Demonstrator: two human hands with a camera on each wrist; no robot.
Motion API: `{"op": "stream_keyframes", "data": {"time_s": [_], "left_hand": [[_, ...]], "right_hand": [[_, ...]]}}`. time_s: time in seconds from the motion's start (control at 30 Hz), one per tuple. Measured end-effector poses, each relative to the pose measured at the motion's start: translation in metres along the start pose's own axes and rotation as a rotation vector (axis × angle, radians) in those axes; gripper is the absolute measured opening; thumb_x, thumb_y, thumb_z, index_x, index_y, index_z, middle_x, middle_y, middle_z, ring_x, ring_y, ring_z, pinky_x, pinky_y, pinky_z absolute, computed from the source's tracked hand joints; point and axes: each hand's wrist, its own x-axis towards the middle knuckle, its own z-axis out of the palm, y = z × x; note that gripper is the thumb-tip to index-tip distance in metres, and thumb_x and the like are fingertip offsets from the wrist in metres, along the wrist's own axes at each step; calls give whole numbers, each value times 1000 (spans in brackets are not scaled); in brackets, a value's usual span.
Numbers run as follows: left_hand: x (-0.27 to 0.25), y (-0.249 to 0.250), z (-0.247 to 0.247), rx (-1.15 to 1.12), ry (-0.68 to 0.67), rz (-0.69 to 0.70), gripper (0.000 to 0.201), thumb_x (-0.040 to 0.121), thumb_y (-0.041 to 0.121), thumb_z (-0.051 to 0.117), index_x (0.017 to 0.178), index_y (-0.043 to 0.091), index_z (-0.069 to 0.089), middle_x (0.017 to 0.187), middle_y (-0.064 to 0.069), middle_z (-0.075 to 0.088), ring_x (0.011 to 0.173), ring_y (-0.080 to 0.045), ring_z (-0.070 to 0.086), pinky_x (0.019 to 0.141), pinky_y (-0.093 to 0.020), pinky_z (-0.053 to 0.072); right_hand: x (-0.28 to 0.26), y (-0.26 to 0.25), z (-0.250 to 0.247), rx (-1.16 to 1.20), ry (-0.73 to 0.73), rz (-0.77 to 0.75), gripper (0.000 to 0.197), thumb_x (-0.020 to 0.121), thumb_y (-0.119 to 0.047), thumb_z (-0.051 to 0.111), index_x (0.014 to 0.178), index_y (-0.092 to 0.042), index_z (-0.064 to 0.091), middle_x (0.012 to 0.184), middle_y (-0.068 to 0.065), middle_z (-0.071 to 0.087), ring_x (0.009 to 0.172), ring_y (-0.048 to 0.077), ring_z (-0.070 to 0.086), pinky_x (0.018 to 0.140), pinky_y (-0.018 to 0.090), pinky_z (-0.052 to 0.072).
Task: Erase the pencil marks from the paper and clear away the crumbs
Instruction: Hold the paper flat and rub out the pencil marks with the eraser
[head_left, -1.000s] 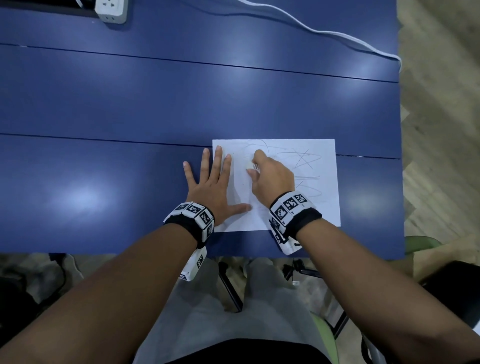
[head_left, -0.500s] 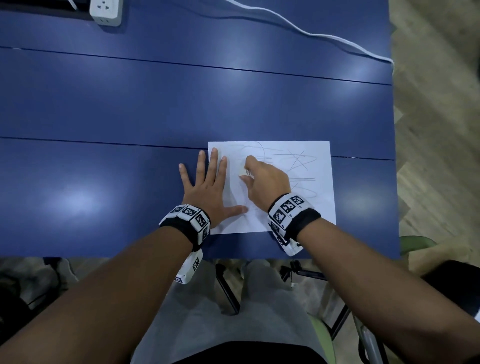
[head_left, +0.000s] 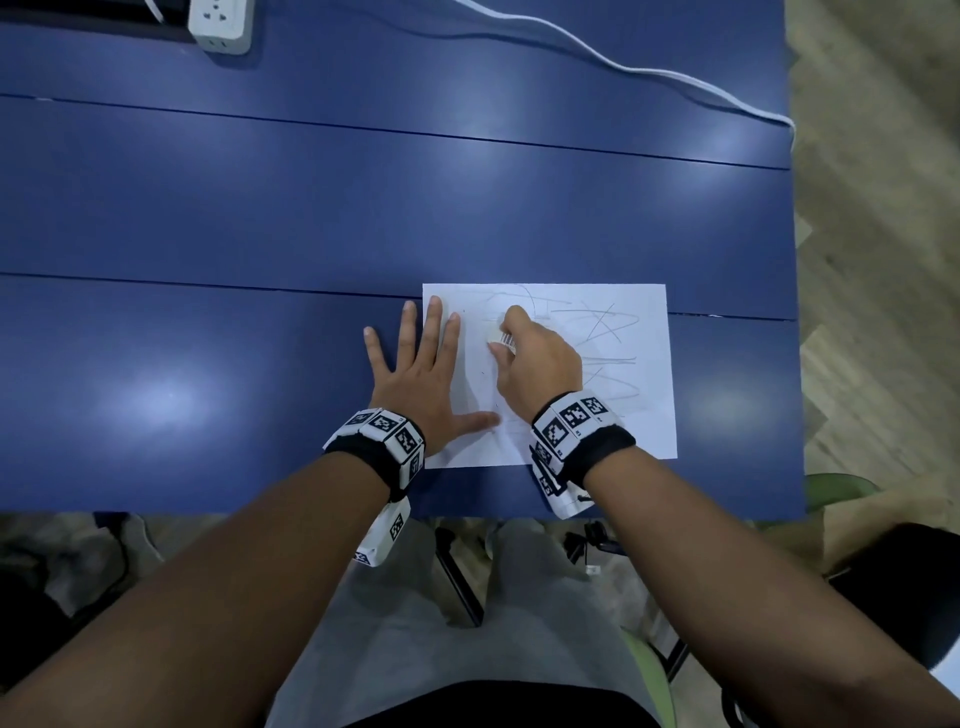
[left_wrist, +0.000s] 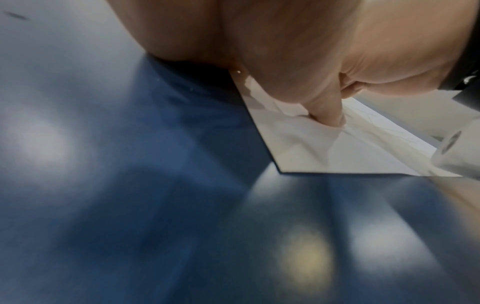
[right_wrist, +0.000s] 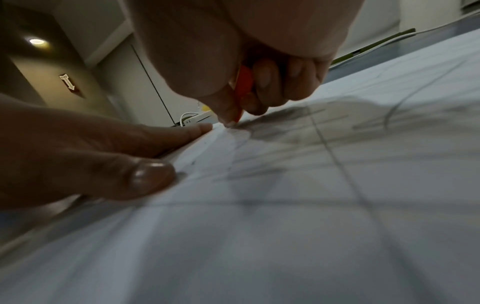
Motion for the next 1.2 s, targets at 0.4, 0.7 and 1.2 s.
{"op": "stream_keyframes", "data": {"time_s": [0.4,0.7,1.2], "left_hand": [[-12,4,-2,40,47,60,130,70,100,19,160,8,3,166,-14,-23,151,-36,-24,114,-72,-7],[9,-5,-10,-2,-9,63,128,64,97,3,157,13,-20,162,-5,-35,149,-31,-33,116,-70,-12],[11,-3,-9,-6,-7,57,127,68,98,13,156,14,-23,160,-4,-38,148,-31,-34,115,-70,-13]], "right_hand": [[-19,8,4,57,-57,-24,16,96,-30,54,103,-17,48,93,-1,65,81,24,59,64,32,43],[-25,6,6,47,-51,-30,15,96,-30,54,101,-17,47,93,-2,63,79,24,58,65,34,47],[-6,3,2,-2,-17,-36,15,96,-29,53,102,-17,47,91,0,66,78,26,61,62,32,45]]}}
